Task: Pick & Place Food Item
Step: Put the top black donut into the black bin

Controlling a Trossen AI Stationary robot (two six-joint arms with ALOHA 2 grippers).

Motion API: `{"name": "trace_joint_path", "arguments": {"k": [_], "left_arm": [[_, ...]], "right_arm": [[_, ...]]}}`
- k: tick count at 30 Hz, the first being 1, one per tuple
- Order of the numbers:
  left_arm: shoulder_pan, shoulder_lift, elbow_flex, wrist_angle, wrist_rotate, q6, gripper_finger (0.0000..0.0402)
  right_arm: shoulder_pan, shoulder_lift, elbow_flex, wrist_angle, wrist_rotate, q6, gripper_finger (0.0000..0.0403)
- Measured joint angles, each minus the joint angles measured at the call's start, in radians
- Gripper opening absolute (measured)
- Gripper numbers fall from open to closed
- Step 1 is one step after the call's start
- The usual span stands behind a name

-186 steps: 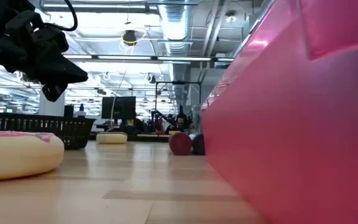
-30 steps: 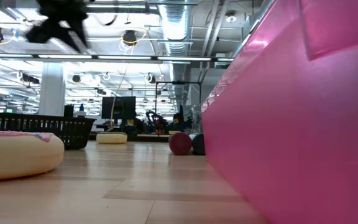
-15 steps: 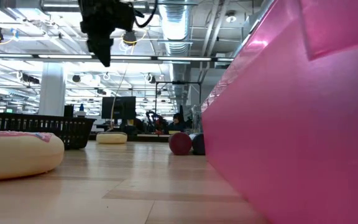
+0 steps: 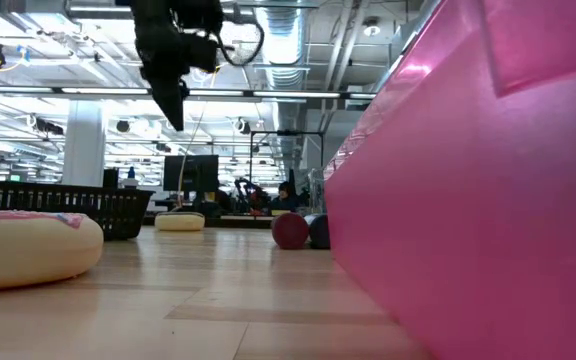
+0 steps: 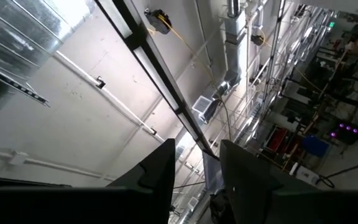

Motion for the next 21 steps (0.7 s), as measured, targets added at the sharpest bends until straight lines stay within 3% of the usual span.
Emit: {"name": "trace_joint_path", "arguments": {"k": [3,8,11,15,21], "left_arm": [[-0.014,0.029,-0.015,0.026,-0.127,-0.001,0.0255],[-0.021,0.07,-0.058,0.184,-0.149,-0.001,0.0243],[0.019,0.088,-0.086,0.246,-0.137,-0.001,0.0252],[0.094,0.123,-0.118,0.257,-0.027,0.01,0.0266],[0.124,0.152,-0.131,0.252,0.013,0.197,0.0266]], "right_arm": [[0.0,0.0,0.007,-0.001,-0.016,-0.004,0.012],[-0.001,0.0,0.007,-0.01,-0.018,-0.004,0.012],[-0.001,0.0,0.007,-0.01,-0.018,-0.004,0.012],[-0.001,0.0,0.007,-0.009,-0.018,-0.004,0.012],[-0.001,0.0,0.007,-0.009,-0.015,-0.004,0.012]]}}
